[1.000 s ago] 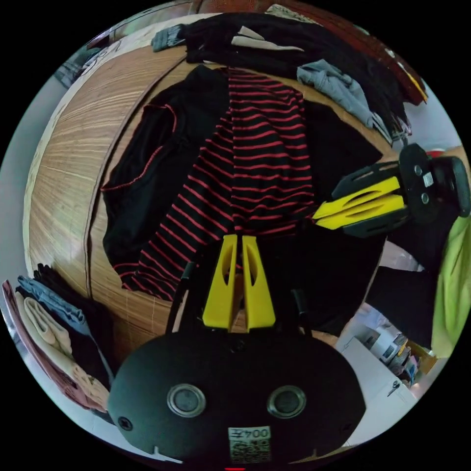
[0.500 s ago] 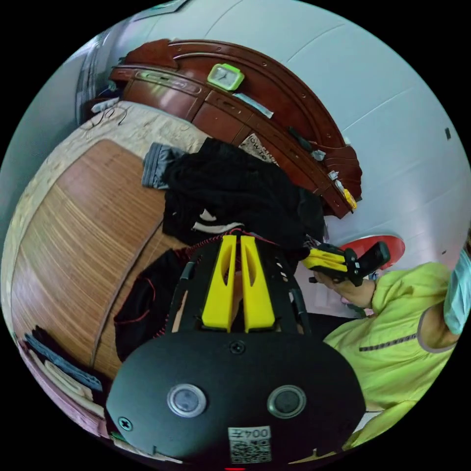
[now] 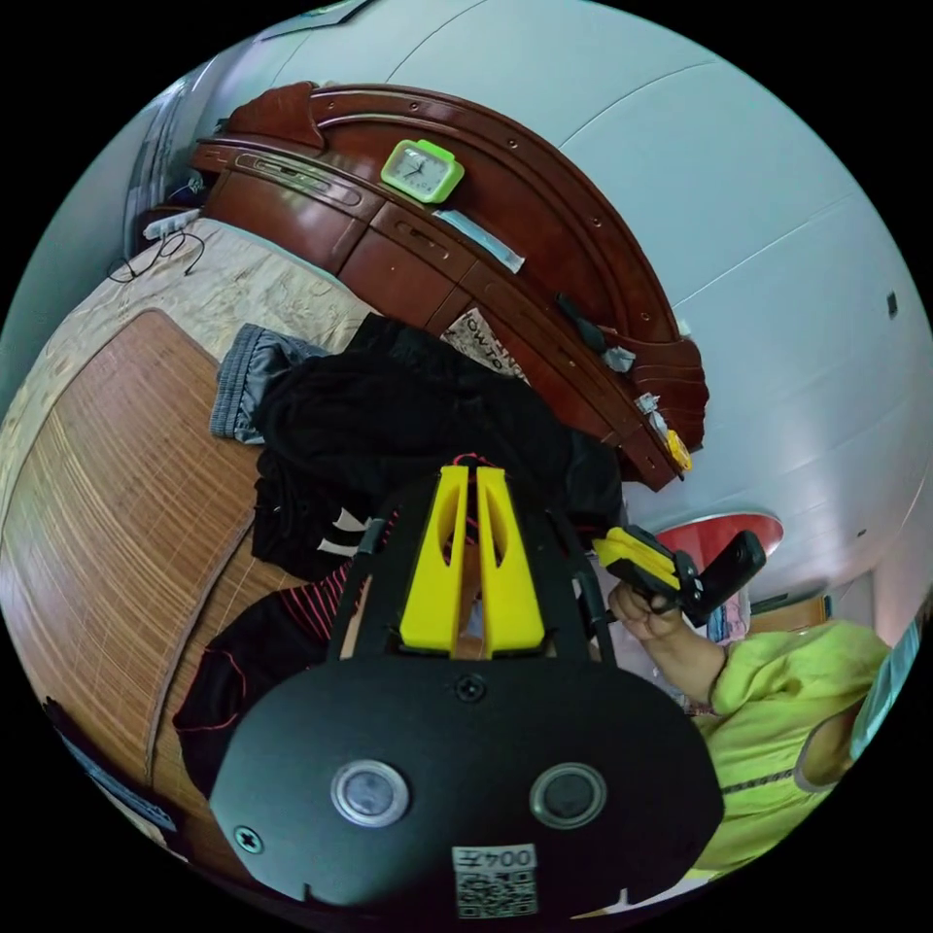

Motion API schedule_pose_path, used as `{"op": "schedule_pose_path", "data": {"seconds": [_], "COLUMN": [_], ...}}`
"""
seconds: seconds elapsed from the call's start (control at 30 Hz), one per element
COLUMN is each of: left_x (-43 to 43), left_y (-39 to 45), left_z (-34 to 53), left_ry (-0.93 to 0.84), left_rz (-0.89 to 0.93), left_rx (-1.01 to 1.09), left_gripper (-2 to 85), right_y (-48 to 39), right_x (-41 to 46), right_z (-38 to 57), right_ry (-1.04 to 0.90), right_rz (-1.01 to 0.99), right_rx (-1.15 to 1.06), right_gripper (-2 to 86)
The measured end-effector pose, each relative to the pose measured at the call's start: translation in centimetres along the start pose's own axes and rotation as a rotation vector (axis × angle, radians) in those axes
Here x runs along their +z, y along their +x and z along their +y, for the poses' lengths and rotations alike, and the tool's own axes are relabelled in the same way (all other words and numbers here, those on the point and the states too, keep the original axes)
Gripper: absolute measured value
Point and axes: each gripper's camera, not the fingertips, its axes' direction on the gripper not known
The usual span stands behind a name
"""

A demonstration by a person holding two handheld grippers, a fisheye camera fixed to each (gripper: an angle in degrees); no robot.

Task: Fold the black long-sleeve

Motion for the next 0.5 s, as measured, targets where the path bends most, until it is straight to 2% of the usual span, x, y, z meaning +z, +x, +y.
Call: {"op": "schedule_pose_path", "data": {"seconds": [0.17, 0.3, 0.5], "left_x": [1.0, -2.1, -8.8], "left_y": [-0.9, -2.0, -7.0], "left_z": [-0.7, 2.5, 12.5], "left_ry": [-0.033, -0.076, -0.215], "left_rz": [-0.014, -0.039, -0.036], "left_rx": [-0.008, 0.044, 0.093], "left_gripper": [1.6, 1.6, 1.6], "right_y": [0.1, -2.6, -14.5], "right_x": [0.6, 0.5, 2.5], "right_z": [-0.4, -0.4, 2.5], "right_ry": [0.000, -0.001, -0.070], "right_rz": [-0.045, -0.115, -0.272], "right_rx": [0.024, -0.006, -0.161], "right_gripper": [-0.2, -0.3, -0.3]}}
